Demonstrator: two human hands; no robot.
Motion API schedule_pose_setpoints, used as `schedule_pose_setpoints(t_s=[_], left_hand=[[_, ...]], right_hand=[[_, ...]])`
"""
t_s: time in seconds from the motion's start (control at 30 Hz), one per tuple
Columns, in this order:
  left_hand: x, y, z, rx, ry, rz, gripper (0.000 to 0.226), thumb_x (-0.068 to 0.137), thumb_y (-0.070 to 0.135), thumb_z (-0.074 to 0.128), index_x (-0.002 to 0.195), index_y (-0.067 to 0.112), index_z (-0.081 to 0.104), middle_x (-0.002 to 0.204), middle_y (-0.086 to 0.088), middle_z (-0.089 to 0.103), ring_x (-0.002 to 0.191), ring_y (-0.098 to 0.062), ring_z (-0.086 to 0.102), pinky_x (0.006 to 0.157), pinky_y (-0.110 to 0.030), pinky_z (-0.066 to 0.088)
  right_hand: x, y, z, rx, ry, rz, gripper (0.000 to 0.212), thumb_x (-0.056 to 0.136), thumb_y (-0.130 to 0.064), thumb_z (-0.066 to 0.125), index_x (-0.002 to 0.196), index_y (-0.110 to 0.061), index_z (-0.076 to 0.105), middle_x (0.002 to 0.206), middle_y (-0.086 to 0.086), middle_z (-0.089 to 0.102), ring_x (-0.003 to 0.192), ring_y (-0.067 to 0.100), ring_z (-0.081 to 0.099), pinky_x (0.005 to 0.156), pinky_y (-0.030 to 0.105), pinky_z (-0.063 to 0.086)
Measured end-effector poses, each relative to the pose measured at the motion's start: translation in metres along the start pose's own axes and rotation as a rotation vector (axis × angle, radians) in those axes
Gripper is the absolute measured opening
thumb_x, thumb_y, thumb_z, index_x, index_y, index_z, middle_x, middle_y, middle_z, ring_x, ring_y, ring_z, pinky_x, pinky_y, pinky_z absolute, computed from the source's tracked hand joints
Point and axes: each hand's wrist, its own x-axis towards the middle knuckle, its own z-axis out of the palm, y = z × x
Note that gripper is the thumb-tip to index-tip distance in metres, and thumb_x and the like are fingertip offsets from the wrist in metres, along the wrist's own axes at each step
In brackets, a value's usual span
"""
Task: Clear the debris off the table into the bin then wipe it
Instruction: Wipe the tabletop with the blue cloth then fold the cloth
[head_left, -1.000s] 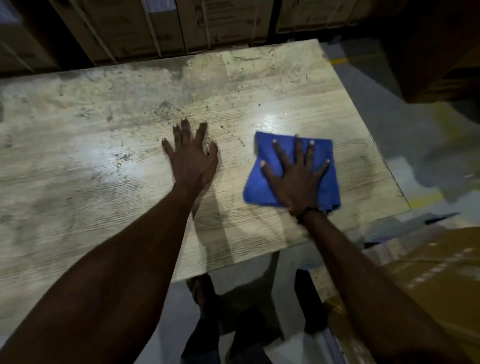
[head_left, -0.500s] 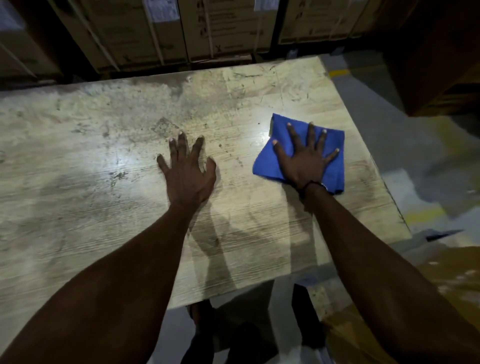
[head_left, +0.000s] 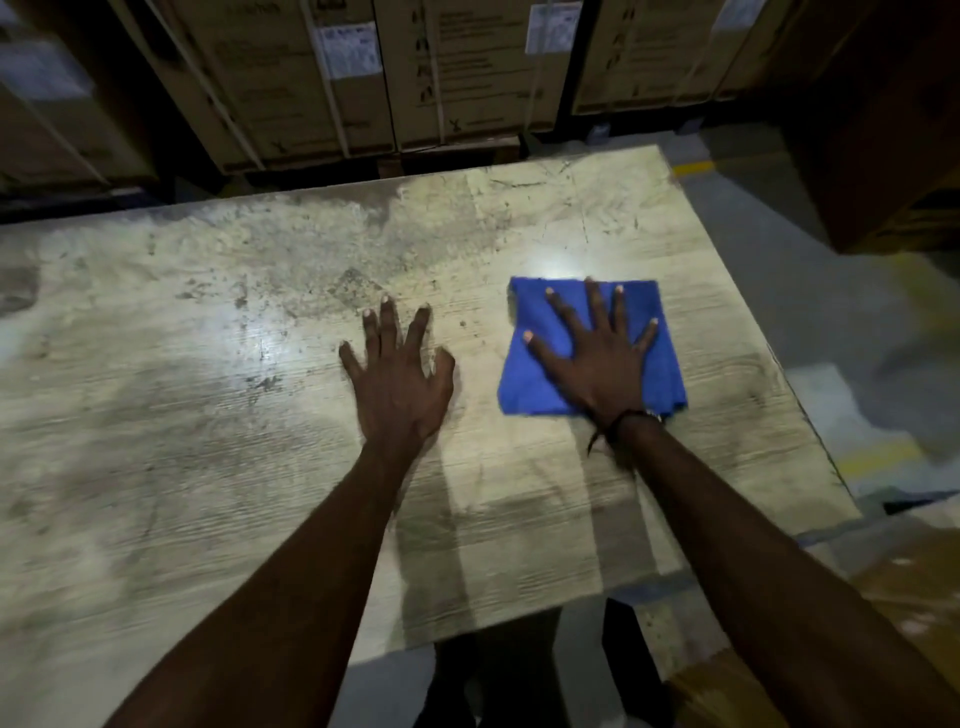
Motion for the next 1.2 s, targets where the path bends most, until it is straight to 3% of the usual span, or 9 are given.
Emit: schedule_pose_setpoints(t_s=[0.2, 0.33, 0.47, 0.63, 0.77, 0.83, 0.97, 1.03, 1.2], left_hand=[[0.059, 0.004, 0.004, -0.007, -0.069, 0.016, 0.069, 0.101, 0.057, 0.027, 0.165, 0.034, 0.025, 0.176, -0.01, 0.004, 0.162, -0.035, 0.001, 0.123, -0.066, -0.005], [0.129, -0.001, -0.002, -0.037, -0.084, 0.02, 0.063, 0.106, 0.051, 0.039, 0.165, 0.031, 0.029, 0.175, -0.013, 0.008, 0.161, -0.038, 0.003, 0.124, -0.067, -0.001], [0.146, -0.007, 0.003, 0.004, -0.021, 0.042, 0.066, 0.102, 0.055, 0.028, 0.164, 0.031, 0.03, 0.174, -0.012, 0.014, 0.161, -0.035, 0.008, 0.125, -0.066, 0.003], [0.142, -0.005, 0.002, 0.006, 0.009, 0.039, 0.066, 0.102, 0.054, 0.026, 0.164, 0.032, 0.029, 0.174, -0.01, 0.015, 0.162, -0.032, 0.009, 0.126, -0.065, 0.004], [0.142, -0.005, 0.004, -0.001, 0.025, 0.026, 0.065, 0.102, 0.054, 0.028, 0.164, 0.034, 0.03, 0.175, -0.008, 0.015, 0.162, -0.029, 0.008, 0.127, -0.064, 0.004], [0.142, -0.004, 0.005, -0.007, 0.036, 0.022, 0.064, 0.103, 0.053, 0.032, 0.163, 0.034, 0.03, 0.174, -0.008, 0.016, 0.162, -0.029, 0.009, 0.127, -0.064, 0.005], [0.144, -0.004, 0.004, -0.01, 0.038, 0.025, 0.063, 0.101, 0.052, 0.034, 0.162, 0.033, 0.033, 0.174, -0.008, 0.018, 0.161, -0.031, 0.013, 0.126, -0.065, 0.01], [0.144, -0.003, 0.003, -0.003, 0.034, 0.019, 0.063, 0.102, 0.052, 0.034, 0.162, 0.034, 0.032, 0.174, -0.006, 0.017, 0.162, -0.03, 0.012, 0.126, -0.065, 0.01], [0.144, 0.003, -0.003, -0.013, 0.014, -0.006, 0.064, 0.101, 0.05, 0.035, 0.163, 0.034, 0.031, 0.175, -0.006, 0.015, 0.162, -0.028, 0.008, 0.126, -0.065, 0.008]], right_hand=[[0.068, -0.014, -0.005, 0.071, -0.023, 0.163, 0.08, 0.09, -0.09, 0.026, 0.161, -0.054, 0.016, 0.176, -0.001, 0.002, 0.161, 0.034, -0.009, 0.116, 0.079, -0.008], [0.024, -0.04, 0.012, -0.037, 0.007, -0.169, 0.076, 0.092, -0.085, 0.031, 0.16, -0.055, 0.019, 0.176, -0.004, 0.007, 0.162, 0.031, -0.001, 0.118, 0.077, -0.001], [0.015, -0.028, 0.015, -0.068, -0.018, -0.34, 0.076, 0.089, -0.088, 0.034, 0.158, -0.059, 0.02, 0.175, -0.012, 0.005, 0.163, 0.022, -0.003, 0.119, 0.075, 0.005], [0.123, 0.004, -0.004, -0.017, -0.025, -0.038, 0.075, 0.091, -0.089, 0.029, 0.158, -0.061, 0.014, 0.176, -0.01, 0.002, 0.162, 0.027, -0.004, 0.118, 0.078, -0.004], [0.168, -0.011, -0.003, 0.041, -0.002, 0.183, 0.076, 0.092, -0.087, 0.028, 0.16, -0.057, 0.012, 0.176, -0.003, 0.0, 0.161, 0.033, -0.008, 0.116, 0.08, -0.007], [0.161, -0.034, 0.006, 0.006, -0.006, 0.099, 0.075, 0.095, -0.083, 0.03, 0.162, -0.053, 0.015, 0.176, -0.002, 0.001, 0.161, 0.035, -0.007, 0.115, 0.08, -0.006], [0.113, -0.057, 0.019, -0.064, -0.019, -0.345, 0.073, 0.094, -0.083, 0.033, 0.16, -0.055, 0.018, 0.176, -0.006, 0.006, 0.162, 0.028, -0.005, 0.118, 0.077, 0.0], [0.114, -0.047, 0.016, -0.067, -0.043, -0.415, 0.073, 0.092, -0.085, 0.037, 0.159, -0.058, 0.021, 0.175, -0.01, 0.007, 0.162, 0.023, -0.006, 0.12, 0.075, 0.001], [0.207, -0.027, 0.002, -0.036, -0.002, -0.064, 0.074, 0.092, -0.086, 0.034, 0.158, -0.058, 0.021, 0.175, -0.007, 0.009, 0.162, 0.028, 0.001, 0.118, 0.078, 0.0]])
